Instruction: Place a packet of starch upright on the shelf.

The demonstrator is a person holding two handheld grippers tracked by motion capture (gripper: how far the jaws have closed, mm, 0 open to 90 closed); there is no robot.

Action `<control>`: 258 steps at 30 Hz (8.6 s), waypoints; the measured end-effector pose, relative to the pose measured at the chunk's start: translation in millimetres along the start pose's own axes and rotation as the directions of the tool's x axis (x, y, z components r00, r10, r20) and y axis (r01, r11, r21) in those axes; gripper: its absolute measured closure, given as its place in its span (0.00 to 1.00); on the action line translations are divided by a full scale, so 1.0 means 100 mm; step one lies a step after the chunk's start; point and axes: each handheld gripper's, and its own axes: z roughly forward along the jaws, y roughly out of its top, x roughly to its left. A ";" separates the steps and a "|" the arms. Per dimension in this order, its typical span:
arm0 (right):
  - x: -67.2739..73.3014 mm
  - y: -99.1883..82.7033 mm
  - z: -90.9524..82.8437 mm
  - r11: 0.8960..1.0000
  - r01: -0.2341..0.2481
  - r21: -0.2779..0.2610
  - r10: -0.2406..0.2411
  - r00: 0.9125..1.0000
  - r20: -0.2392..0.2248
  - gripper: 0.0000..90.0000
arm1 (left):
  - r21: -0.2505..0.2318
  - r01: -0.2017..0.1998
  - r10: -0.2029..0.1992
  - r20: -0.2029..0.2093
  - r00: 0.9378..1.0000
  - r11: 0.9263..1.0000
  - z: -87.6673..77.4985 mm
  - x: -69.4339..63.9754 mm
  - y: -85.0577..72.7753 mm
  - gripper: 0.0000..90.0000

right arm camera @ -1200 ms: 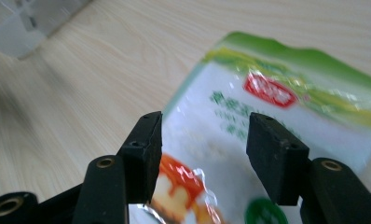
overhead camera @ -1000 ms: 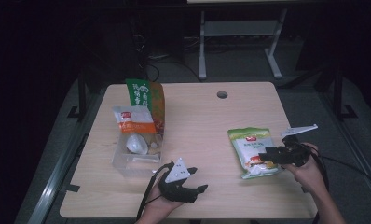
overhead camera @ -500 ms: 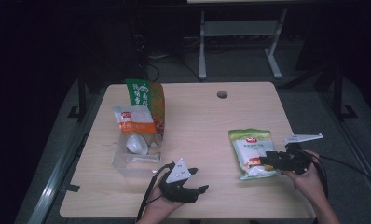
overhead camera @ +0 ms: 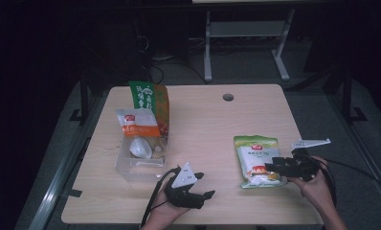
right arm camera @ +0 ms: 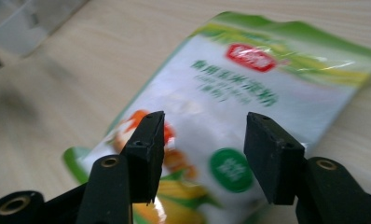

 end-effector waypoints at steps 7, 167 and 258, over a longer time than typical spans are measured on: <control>-0.36 0.11 0.07 0.994 -0.110 0.006 0.109 0.990 0.086 0.51 | -0.004 0.006 -0.006 -0.001 1.000 1.000 0.00 0.01 0.01 0.36; 0.85 0.59 0.20 0.965 0.245 -0.093 -0.256 0.958 -0.128 0.98 | -0.033 0.043 -0.044 -0.038 0.998 0.999 0.04 0.21 0.19 0.64; 2.07 2.04 0.77 0.879 0.452 -0.156 -0.478 0.831 -0.286 0.99 | -0.042 -0.062 0.064 0.036 0.997 0.997 -0.09 -0.12 0.01 0.38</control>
